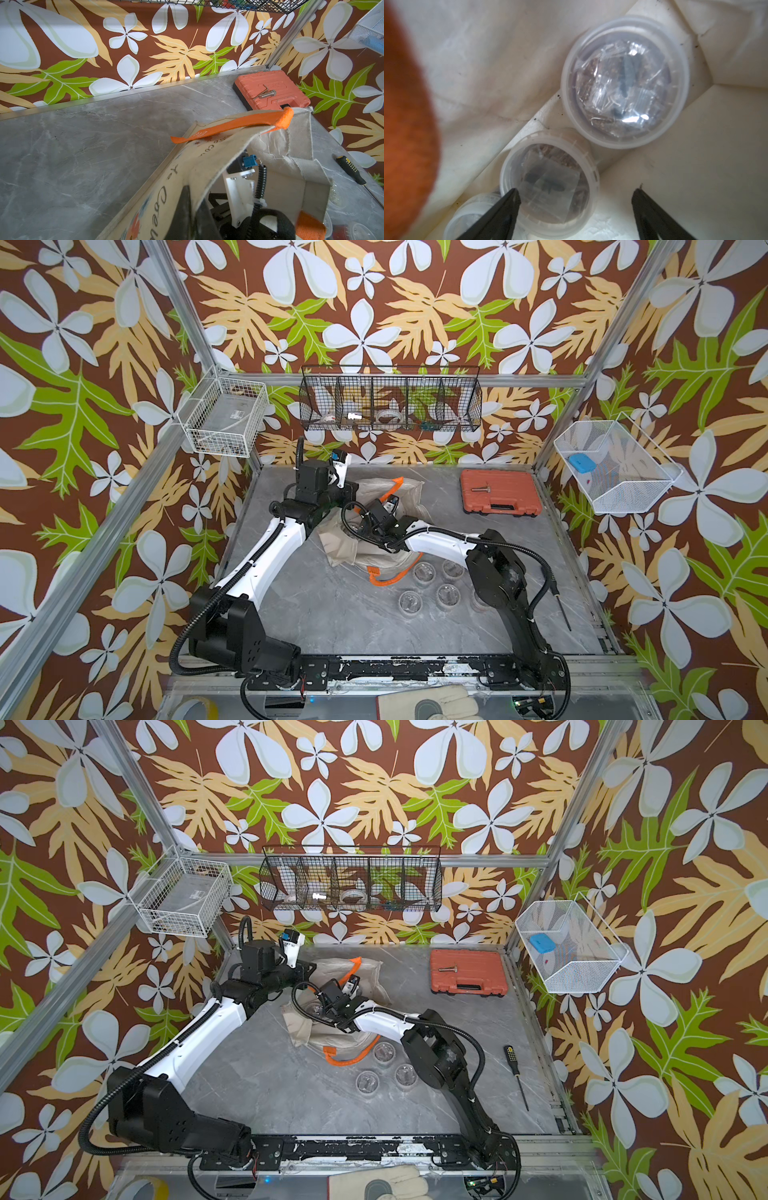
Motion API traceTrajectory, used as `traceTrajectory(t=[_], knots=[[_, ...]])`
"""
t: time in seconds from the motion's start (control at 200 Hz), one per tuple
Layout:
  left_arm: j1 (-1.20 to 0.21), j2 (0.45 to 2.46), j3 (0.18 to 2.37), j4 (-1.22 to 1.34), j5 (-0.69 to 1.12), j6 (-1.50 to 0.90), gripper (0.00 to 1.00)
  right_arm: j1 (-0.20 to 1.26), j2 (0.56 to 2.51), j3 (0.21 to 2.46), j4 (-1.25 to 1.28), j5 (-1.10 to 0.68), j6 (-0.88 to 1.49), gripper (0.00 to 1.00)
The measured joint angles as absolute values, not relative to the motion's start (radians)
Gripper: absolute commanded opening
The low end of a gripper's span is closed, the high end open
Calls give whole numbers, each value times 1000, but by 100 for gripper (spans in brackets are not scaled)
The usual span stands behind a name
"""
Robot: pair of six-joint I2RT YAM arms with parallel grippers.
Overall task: Take out the seed jars from the canvas bag
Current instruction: Pick up the seed jar from the canvas bag.
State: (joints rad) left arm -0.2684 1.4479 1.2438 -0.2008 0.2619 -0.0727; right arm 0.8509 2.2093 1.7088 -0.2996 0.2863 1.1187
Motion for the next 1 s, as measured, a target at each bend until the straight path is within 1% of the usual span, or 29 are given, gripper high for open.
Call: traceTrajectory(t=[0.265, 0.52, 0.746, 0.906, 1.001], knots=[[-268, 1448, 1243, -198, 259, -73, 0, 851, 2225, 1742, -300, 282, 1116, 90], [-268, 1448, 1243, -197, 262, -73, 0, 852, 2166, 1701, -281, 288, 1095, 94], [-268, 1449, 1242, -197, 262, -73, 0, 853, 2239, 1771, -289, 284, 1099, 94], [-268, 1450, 1242, -197, 260, -73, 0, 854, 2279, 1805, -301, 281, 1120, 91], [-268, 1450, 1242, -197, 258, -76, 0, 852, 2294, 1820, -309, 285, 1122, 84]])
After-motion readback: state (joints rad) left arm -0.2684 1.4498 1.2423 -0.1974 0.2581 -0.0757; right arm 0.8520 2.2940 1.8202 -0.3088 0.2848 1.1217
